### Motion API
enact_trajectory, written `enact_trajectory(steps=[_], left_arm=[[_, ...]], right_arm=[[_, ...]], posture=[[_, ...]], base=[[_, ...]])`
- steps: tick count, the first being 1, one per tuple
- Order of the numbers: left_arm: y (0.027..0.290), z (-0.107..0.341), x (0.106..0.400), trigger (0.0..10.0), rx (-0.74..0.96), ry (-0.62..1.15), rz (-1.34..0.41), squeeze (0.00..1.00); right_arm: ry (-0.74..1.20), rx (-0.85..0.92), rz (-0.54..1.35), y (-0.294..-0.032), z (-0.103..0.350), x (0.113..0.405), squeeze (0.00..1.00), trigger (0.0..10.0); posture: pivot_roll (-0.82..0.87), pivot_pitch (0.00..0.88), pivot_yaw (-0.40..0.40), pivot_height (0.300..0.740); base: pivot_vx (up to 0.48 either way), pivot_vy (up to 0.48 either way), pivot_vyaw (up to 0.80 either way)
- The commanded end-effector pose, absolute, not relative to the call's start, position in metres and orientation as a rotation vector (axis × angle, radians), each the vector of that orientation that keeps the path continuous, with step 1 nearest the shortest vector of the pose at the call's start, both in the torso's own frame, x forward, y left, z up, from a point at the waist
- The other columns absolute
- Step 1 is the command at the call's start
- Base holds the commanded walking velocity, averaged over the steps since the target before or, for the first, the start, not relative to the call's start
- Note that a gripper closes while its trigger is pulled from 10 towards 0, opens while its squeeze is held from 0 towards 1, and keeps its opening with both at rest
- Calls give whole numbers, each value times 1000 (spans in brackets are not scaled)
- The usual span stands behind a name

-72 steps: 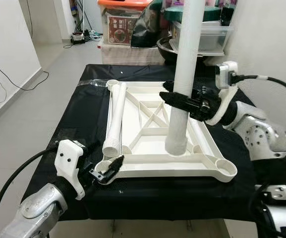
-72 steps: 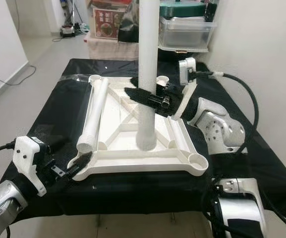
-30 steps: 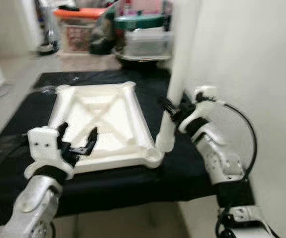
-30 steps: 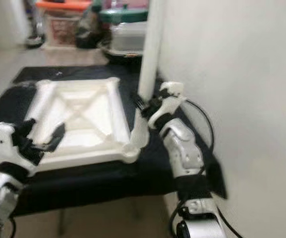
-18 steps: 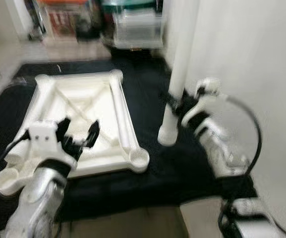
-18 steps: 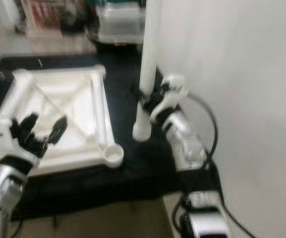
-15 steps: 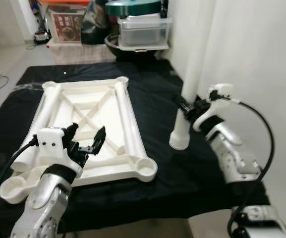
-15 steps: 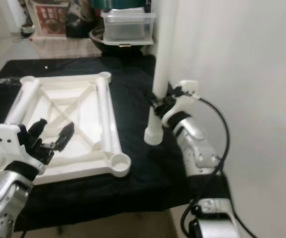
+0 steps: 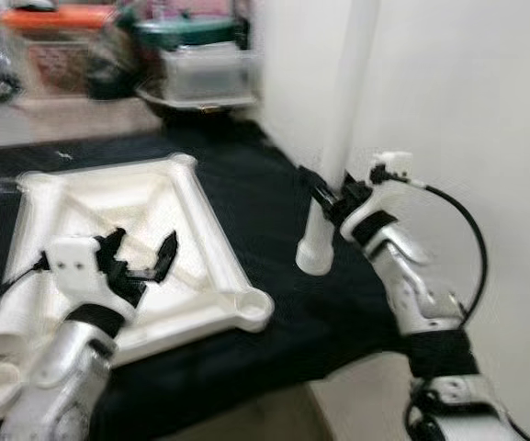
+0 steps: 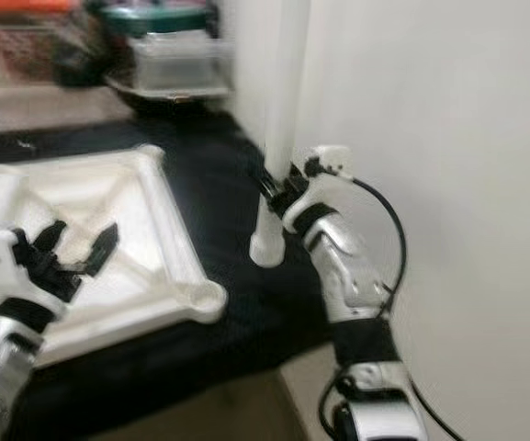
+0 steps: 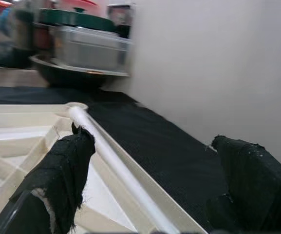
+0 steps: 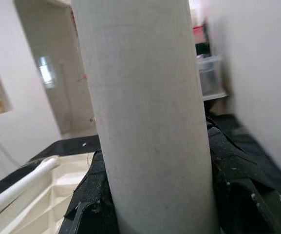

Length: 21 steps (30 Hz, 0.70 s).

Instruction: Building children table

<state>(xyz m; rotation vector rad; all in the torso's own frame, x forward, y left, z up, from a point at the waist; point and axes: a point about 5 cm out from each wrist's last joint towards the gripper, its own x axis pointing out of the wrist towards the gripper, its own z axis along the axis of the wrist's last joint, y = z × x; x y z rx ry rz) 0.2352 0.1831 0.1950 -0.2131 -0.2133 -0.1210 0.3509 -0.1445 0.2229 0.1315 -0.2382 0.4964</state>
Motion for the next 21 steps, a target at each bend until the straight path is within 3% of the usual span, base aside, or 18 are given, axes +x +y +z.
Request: enact_trajectory(steps=[1,10,19,21], left_arm=[[186,194,235,10000,-194,-201,-119,0],[184,191,234,10000,-186,-176,-129,0],[182,191,234,10000,-180,-173,-134,0],[182,192,234,10000,-179,-180,-136,0]], right_arm=[[-247,155,544,-137,225,348,0,10000],[-256,113,590,-135,226,348,0,10000],[-265,112,608,-130,228,349,0,10000],[-264,113,628,-126,227,348,0,10000]], posture=[[83,0,-70,740],[89,0,-74,740],[100,0,-74,740],[101,0,-67,740]], base=[[0,0,0],[0,0,0],[0,470,0],[0,0,0]])
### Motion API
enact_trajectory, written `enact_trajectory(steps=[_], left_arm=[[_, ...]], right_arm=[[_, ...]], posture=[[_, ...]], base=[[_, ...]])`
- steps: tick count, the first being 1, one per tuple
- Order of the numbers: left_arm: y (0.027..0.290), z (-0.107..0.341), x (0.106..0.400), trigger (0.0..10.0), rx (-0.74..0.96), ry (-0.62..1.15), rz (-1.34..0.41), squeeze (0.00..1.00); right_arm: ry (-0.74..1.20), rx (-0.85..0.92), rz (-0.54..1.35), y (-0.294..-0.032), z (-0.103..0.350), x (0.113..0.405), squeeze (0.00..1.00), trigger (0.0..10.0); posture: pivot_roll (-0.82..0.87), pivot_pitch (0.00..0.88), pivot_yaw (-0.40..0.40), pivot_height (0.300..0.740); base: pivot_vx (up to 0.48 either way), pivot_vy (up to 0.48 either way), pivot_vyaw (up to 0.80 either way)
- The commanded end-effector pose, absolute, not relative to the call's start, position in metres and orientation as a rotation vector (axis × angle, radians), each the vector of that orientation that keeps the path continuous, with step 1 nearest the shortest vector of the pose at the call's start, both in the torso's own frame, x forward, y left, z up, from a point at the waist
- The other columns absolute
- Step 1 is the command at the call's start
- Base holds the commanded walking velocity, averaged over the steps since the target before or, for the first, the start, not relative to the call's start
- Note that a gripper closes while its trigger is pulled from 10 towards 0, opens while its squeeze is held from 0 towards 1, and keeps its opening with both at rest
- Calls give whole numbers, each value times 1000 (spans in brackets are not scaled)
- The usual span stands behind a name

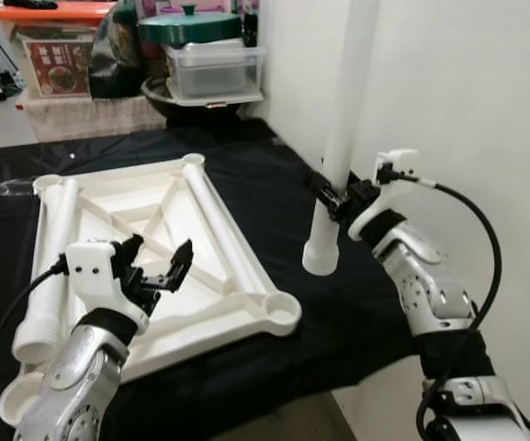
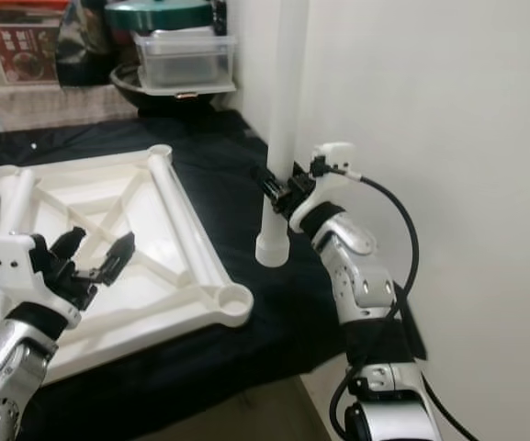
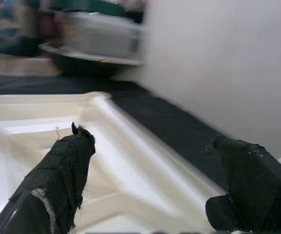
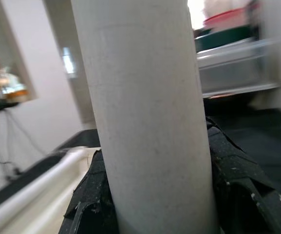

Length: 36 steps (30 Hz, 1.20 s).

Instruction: Building children table

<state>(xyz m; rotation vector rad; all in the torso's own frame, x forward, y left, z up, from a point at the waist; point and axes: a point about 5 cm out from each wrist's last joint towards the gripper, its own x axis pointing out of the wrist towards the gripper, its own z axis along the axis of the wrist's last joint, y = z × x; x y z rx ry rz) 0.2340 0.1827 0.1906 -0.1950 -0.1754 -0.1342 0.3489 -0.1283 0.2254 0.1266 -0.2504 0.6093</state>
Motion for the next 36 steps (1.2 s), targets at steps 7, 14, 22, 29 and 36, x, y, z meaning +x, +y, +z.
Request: enact_trajectory(steps=[7,14,22,29,36], left_arm=[[180,190,235,10000,-150,-170,-151,0],[175,185,235,10000,-103,-149,-160,0],[169,183,235,10000,-76,-144,-170,0],[170,183,234,10000,-87,-143,-156,0],[170,183,233,10000,-94,-148,-147,0]], right_arm=[[-276,71,773,-119,227,341,0,10000],[-271,-21,951,-117,228,336,0,10000],[-261,-56,1059,-113,231,335,0,10000],[-259,-66,1084,-111,232,335,0,10000],[-249,-85,1112,-113,231,336,0,10000]], posture=[[102,0,-64,740],[105,0,-77,740],[111,0,-90,740],[113,0,-93,740],[111,0,-99,740]], base=[[0,0,0],[0,0,0],[0,-60,0],[0,-206,0],[0,0,0]])
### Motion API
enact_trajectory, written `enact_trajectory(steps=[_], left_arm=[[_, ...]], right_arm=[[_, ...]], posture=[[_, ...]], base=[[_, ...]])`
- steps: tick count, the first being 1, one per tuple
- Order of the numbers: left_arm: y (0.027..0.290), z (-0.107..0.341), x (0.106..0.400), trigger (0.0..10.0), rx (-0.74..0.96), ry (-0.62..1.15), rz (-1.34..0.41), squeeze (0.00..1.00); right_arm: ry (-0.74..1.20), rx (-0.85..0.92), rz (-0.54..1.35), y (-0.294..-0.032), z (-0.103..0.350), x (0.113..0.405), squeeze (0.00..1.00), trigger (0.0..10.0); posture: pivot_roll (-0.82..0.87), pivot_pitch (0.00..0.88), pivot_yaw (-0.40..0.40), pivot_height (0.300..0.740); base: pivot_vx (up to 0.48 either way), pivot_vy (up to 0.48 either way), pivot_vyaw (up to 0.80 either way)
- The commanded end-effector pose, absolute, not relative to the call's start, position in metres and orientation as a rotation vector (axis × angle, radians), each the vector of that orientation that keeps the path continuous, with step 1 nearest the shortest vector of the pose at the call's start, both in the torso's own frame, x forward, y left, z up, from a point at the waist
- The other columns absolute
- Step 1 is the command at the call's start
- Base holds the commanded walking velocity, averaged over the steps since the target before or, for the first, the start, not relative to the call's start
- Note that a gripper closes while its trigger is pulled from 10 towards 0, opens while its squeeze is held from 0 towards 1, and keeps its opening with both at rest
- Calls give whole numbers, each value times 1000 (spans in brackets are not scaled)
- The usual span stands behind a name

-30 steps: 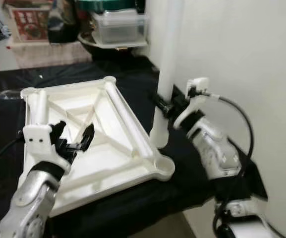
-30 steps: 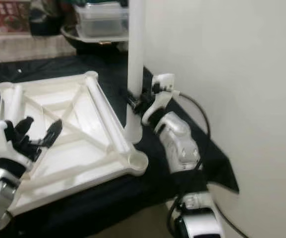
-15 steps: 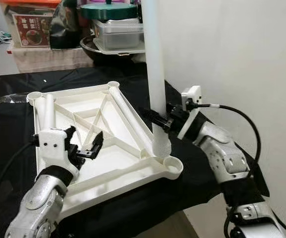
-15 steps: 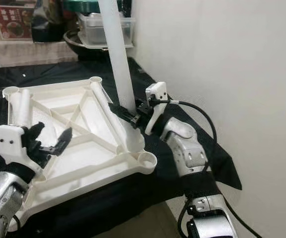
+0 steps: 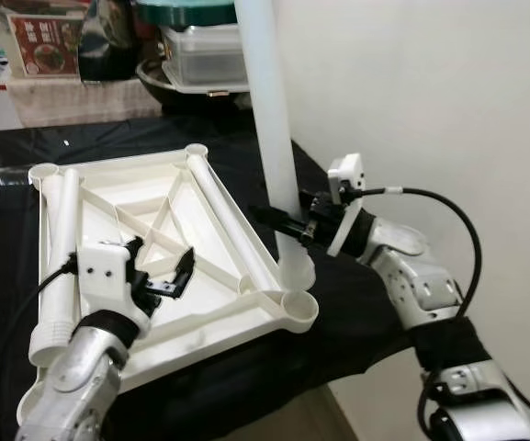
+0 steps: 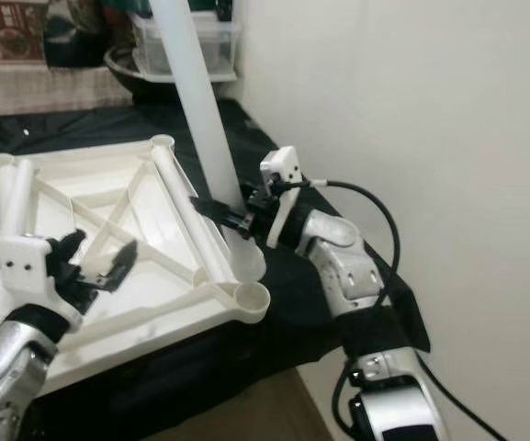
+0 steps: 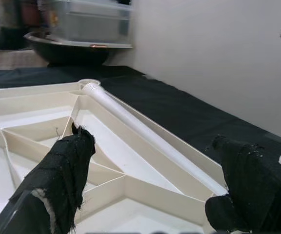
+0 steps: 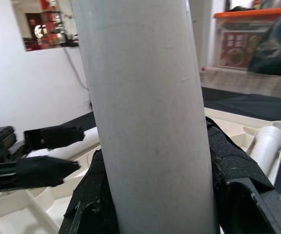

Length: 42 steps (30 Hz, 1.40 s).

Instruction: Building children table

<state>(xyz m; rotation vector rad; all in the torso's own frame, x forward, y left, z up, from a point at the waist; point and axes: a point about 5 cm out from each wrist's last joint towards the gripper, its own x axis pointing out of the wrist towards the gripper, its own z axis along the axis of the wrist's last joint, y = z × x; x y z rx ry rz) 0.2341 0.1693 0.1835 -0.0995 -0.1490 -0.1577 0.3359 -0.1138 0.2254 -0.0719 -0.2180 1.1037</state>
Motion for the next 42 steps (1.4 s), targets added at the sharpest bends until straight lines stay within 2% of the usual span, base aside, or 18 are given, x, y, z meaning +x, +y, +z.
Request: enact_trajectory(steps=[1,12,16,21,30,34,42], left_arm=[[169,182,233,10000,-91,-144,-147,0],[169,179,231,10000,-79,-135,-146,0],[172,178,229,10000,-76,-134,-140,0],[171,178,229,10000,-73,-133,-141,0],[172,178,229,10000,-70,-133,-141,0],[173,178,229,10000,-68,-133,-140,0],[172,178,228,10000,-71,-131,-142,0]], right_arm=[[-240,-92,1125,-113,230,336,0,10000],[-204,-134,1232,-112,223,329,0,10000],[-191,-198,1322,-111,214,318,0,10000],[-199,-196,1353,-106,205,310,0,10000],[-236,-224,1310,-102,190,308,0,10000],[-275,-226,1215,-102,188,319,0,10000],[-268,-220,1236,-100,185,320,0,10000]], posture=[[110,0,-98,740],[111,0,-101,740],[114,0,-105,740],[111,0,-104,740],[116,0,-99,740],[121,0,-100,740],[135,0,-105,740]], base=[[0,0,0],[0,0,0],[0,0,0],[0,0,0],[0,0,0],[0,0,0],[0,0,0]])
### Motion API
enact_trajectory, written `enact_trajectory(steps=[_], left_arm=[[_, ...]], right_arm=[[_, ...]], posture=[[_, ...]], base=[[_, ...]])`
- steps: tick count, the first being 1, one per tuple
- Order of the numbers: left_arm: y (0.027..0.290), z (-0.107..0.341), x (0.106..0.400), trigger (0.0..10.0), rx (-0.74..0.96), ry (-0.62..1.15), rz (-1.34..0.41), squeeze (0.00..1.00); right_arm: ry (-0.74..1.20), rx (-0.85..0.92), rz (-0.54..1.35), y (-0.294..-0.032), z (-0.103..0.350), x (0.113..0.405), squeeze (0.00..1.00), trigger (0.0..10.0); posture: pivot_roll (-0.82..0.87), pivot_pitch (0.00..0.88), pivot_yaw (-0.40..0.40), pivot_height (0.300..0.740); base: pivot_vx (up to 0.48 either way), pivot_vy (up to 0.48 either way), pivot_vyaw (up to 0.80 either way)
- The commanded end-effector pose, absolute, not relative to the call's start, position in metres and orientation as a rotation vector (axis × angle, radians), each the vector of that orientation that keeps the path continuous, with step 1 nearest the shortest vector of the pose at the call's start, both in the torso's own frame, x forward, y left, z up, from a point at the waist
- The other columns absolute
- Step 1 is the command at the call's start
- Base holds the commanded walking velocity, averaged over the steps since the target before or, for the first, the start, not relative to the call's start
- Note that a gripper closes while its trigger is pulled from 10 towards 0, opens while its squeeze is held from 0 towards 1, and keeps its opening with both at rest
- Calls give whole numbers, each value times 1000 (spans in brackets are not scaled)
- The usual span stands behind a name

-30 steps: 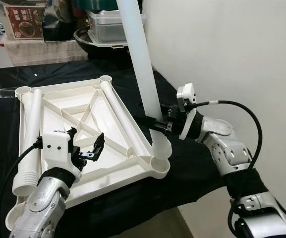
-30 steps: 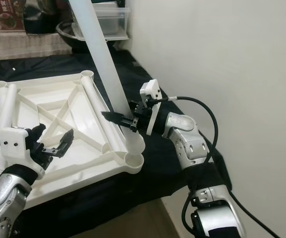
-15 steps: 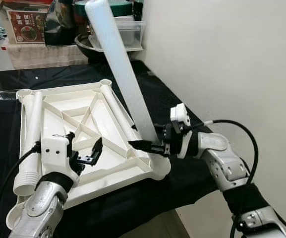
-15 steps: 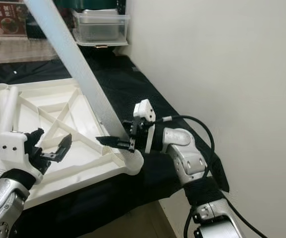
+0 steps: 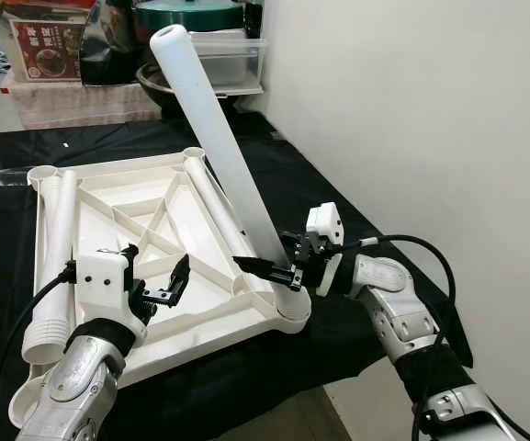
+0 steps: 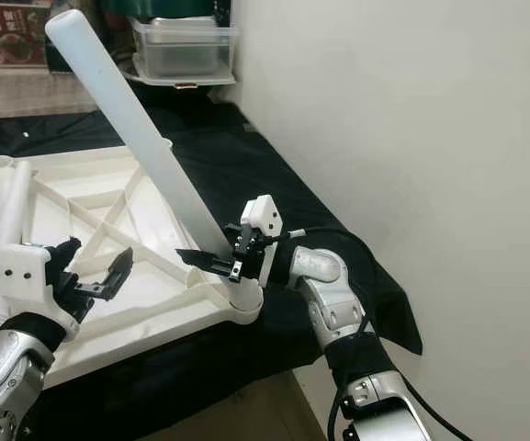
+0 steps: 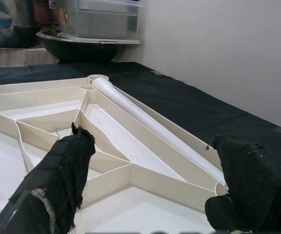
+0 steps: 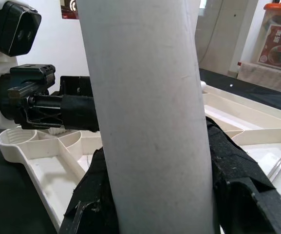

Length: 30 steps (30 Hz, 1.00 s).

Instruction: Building children table

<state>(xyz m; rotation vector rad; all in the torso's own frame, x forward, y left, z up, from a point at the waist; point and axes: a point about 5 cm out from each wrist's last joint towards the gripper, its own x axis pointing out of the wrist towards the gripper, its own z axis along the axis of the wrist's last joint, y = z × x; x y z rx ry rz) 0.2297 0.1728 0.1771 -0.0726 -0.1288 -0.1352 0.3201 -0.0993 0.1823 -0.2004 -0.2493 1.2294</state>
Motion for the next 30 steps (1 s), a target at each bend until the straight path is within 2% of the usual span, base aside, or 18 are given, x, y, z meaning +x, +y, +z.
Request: enact_trajectory(steps=[1,7,9,10,12,21,24,30], left_arm=[[172,178,228,10000,-71,-131,-142,0],[176,177,226,10000,-80,-127,-129,0],[176,177,226,10000,-83,-126,-126,0],[176,177,226,10000,-83,-126,-126,0],[178,177,226,10000,-85,-125,-123,0],[184,179,226,10000,-75,-125,-110,0],[187,179,226,10000,-69,-124,-103,0],[189,179,228,10000,-61,-119,-111,0]], right_arm=[[-268,-220,1236,-100,185,320,0,10000],[-278,-132,1194,-101,182,317,0,10000],[-323,-51,1075,-102,184,319,0,10000],[-323,-51,1075,-102,184,319,0,10000],[-339,47,907,-104,175,318,0,10000],[-328,116,643,-112,162,318,0,10000],[-338,125,618,-108,156,310,0,10000],[-341,76,705,-103,154,303,0,10000]], posture=[[135,0,-105,740],[138,0,-102,740],[139,0,-100,740],[139,0,-100,740],[146,0,-89,740],[154,0,-72,740],[155,0,-65,740],[143,0,-48,740]], base=[[0,0,0],[0,0,0],[0,0,0],[0,0,0],[0,0,0],[0,0,0],[0,0,0],[0,0,0]])
